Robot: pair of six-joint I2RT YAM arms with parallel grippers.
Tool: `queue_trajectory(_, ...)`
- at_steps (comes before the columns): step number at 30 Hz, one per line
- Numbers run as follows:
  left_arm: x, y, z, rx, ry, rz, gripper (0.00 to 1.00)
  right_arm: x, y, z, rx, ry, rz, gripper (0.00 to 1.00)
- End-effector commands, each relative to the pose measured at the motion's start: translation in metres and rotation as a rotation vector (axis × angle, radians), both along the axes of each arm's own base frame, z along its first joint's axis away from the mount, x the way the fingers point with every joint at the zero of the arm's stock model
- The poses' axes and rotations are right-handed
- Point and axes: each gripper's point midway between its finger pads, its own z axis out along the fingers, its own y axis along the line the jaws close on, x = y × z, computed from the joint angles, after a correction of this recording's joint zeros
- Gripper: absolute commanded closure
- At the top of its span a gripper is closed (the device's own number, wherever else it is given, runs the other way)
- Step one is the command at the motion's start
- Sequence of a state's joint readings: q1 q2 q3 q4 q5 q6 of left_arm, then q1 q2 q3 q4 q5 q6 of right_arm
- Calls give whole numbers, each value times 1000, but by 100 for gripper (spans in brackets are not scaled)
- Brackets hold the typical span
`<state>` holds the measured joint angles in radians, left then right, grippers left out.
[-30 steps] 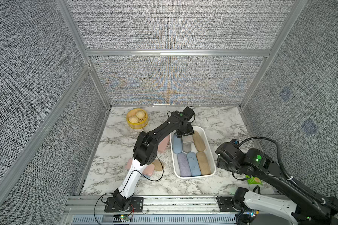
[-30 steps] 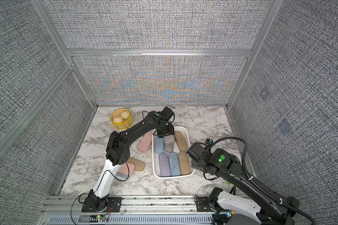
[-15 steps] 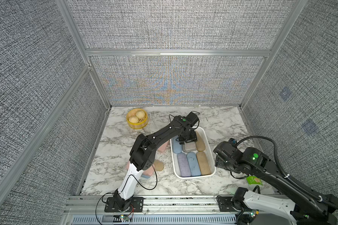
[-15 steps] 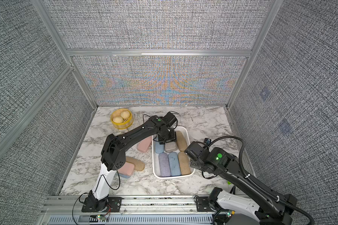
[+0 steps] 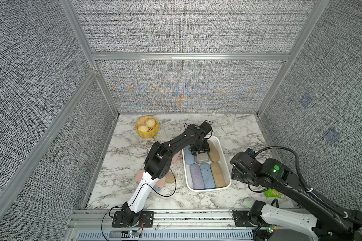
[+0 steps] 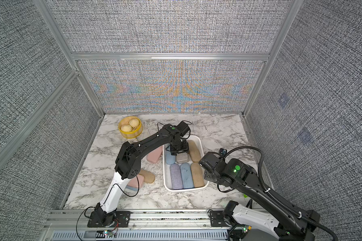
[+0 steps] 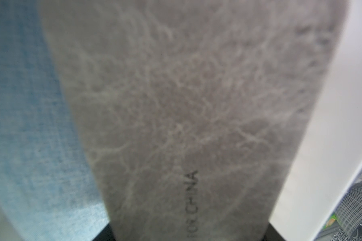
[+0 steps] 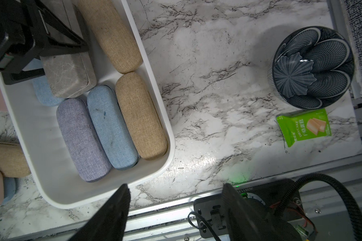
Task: Put the glasses cases into the storage boxes
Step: Place the glasses case in the storage box, then pick up the glasses case at the center of the board.
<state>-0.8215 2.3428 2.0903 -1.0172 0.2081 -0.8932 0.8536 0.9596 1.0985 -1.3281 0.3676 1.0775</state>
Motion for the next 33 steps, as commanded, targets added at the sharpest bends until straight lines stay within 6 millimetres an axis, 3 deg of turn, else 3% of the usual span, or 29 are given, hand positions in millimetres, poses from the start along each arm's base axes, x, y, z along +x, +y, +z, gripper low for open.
queue_trajectory(1, -3, 3, -1, 8, 15, -5, 39, 0, -1, 0, -12, 8, -7, 29)
queue_trajectory(3, -5, 0, -3, -10, 34, -12, 33, 1, 2, 0, -8, 9, -4, 29)
queue_trajectory(6, -3, -3, 2, -35, 27, -18, 6, 2, 4, 2, -8, 15, 2, 29)
queue_trajectory(7, -2, -4, 5, -45, 18, -17, 1, 2, 5, 4, -9, 17, 9, 29)
queue_trajectory(13, 6, -4, 35, -90, -53, -7, 1, 7, 16, 17, -22, -8, 68, 28)
queue_trajectory(19, 10, 15, 94, -101, -193, -2, 1, 15, 55, 37, -53, -54, 199, 27)
queue_trajectory(23, 7, 65, 144, -48, -350, 37, 1, 22, 109, 51, 0, -102, 368, 27)
queue_trajectory(27, -5, 141, 184, 41, -537, 109, 0, 24, 182, 53, 37, -119, 575, 27)
queue_trajectory(30, -20, 202, 192, 88, -643, 210, 1, 20, 241, 46, 28, -117, 753, 28)
queue_trajectory(33, -36, 254, 177, 50, -615, 303, 1, 15, 295, 32, 18, -108, 921, 30)
